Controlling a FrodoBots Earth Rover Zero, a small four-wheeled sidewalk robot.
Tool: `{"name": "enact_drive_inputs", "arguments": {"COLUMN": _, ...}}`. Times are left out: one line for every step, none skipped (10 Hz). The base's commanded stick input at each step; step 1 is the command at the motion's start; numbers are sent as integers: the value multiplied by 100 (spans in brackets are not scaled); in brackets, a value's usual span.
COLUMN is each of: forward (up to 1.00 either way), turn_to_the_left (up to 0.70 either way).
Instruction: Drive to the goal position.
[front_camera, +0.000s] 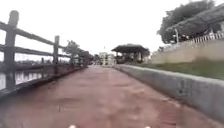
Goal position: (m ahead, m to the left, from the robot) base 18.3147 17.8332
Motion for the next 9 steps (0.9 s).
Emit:
{"name": "enact_drive_inputs", "arguments": {"forward": 100, "turn_to_the_left": 11}}
{"name": "enact_drive_inputs", "arguments": {"forward": 100, "turn_to_the_left": 11}}
{"name": "enact_drive_inputs", "arguments": {"forward": 100, "turn_to_the_left": 11}}
{"name": "enact_drive_inputs", "arguments": {"forward": 100, "turn_to_the_left": 11}}
{"name": "enact_drive_inputs", "arguments": {"forward": 100, "turn_to_the_left": 11}}
{"name": "enact_drive_inputs", "arguments": {"forward": 100, "turn_to_the_left": 11}}
{"name": "enact_drive_inputs", "arguments": {"forward": 100, "turn_to_the_left": 11}}
{"name": "enact_drive_inputs", "arguments": {"forward": 100, "turn_to_the_left": 11}}
{"name": "enact_drive_inputs", "arguments": {"forward": 100, "turn_to_the_left": 7}}
